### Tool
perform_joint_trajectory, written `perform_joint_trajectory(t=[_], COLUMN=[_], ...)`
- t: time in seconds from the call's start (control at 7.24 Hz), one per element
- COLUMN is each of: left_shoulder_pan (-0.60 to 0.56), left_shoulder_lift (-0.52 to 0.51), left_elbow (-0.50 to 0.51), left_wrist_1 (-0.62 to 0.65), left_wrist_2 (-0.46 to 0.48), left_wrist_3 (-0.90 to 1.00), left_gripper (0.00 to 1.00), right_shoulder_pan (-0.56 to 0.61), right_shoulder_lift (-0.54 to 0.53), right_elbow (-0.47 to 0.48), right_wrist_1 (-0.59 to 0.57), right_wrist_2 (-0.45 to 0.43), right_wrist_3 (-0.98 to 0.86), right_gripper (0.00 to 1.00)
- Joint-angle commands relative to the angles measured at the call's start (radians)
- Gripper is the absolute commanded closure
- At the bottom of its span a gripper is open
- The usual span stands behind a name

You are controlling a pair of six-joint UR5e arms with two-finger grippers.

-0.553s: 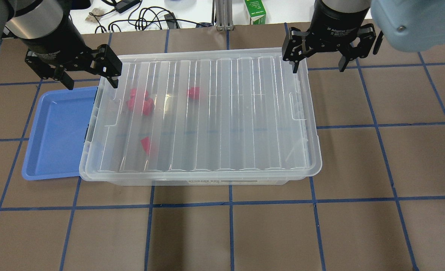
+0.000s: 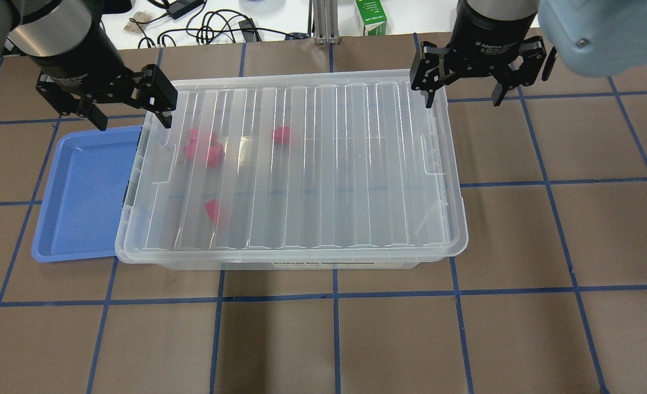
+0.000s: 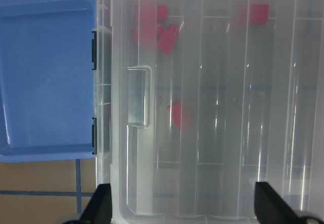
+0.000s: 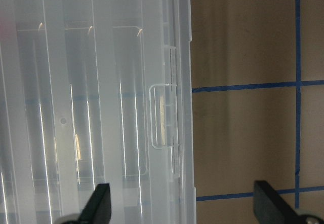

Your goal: Place red block in blue tray from box

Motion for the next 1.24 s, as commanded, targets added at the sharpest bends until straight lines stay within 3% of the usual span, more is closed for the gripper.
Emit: perform_joint_trajectory(t=[0.0,0.41,0.69,1.11], left_shoulder_pan=[0.0,0.0,0.0,0.0], left_shoulder_lift=[-0.001,-0.001,0.0,-0.003], left_elbow=[0.0,0.0,-0.001,-0.002], left_wrist_1=[0.0,0.0,0.0,0.0], left_wrist_2=[0.0,0.0,0.0,-0.001], left_wrist_3=[0.0,0.0,0.0,-0.001], left_gripper=[0.0,0.0,0.0,0.0], right_shoulder_pan=[0.0,-0.012,-0.026,-0.041], right_shoulder_lift=[0.002,0.03,0.138,0.154], right_elbow=[0.002,0.02,0.092,0.227], right_wrist_1=[-0.001,-0.015,-0.158,-0.272], right_wrist_2=[0.003,-0.014,-0.069,-0.172], right_wrist_3=[-0.002,-0.011,-0.018,-0.051], right_gripper=[0.0,0.0,0.0,0.0])
